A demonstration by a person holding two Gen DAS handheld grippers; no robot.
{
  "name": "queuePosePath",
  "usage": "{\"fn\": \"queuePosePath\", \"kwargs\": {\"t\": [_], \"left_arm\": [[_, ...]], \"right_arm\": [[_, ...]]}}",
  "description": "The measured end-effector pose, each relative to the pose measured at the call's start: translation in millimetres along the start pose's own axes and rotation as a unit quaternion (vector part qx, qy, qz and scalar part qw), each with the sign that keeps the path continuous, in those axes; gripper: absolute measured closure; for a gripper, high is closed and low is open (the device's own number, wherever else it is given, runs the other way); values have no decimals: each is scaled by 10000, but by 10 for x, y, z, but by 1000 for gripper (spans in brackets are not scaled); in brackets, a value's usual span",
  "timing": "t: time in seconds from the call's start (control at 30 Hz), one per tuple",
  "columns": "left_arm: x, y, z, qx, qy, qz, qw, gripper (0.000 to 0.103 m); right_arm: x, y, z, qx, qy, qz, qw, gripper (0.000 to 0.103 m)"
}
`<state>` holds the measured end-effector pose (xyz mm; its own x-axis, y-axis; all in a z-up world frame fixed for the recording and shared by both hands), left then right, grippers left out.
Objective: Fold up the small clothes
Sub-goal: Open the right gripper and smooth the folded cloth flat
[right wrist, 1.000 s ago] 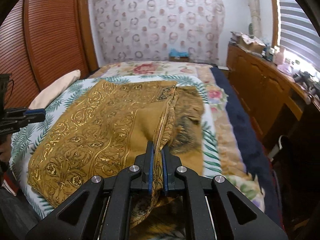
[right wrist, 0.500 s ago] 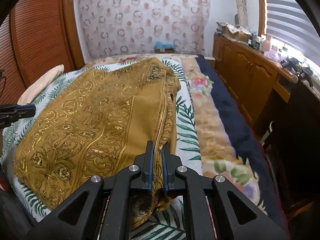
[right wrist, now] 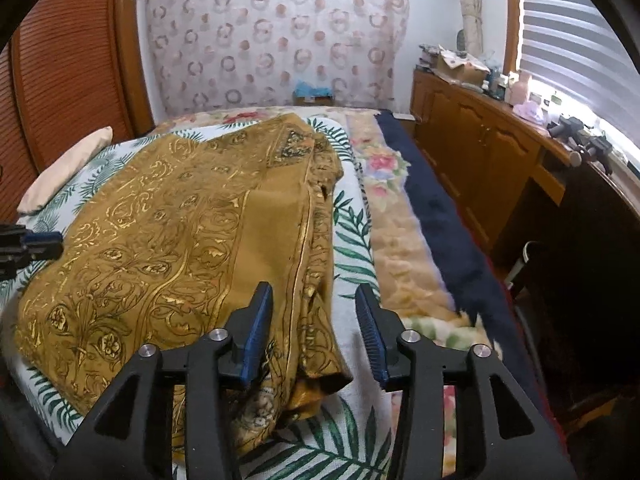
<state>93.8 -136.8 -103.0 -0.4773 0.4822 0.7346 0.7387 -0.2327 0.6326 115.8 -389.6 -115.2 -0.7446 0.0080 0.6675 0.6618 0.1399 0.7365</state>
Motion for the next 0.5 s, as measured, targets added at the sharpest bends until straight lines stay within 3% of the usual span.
{"fn": "queuePosePath", "kwargs": {"t": [0.2,0.5], "left_arm": [[-7,-38,-37,-15,54,22,10000,78],[216,-173,-108,109,-353,180,9992,73]], "right_arm": [[-10,-56,26,44,59,59,10000,51],[-50,-104,-20,-34,137,186,9997,44]]}}
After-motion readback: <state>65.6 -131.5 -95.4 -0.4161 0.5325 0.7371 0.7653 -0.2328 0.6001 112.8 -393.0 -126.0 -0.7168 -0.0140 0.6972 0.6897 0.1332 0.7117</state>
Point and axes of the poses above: each gripper's, at about its wrist camera, not at the fingertips, and x roughly against the way its jaws point, z to its left, y to its top, the point moved 3 cm from there along -x, roughly the way its jaws point, and after that the axes turned 8 degrees about -y, right-handed, at the moved point
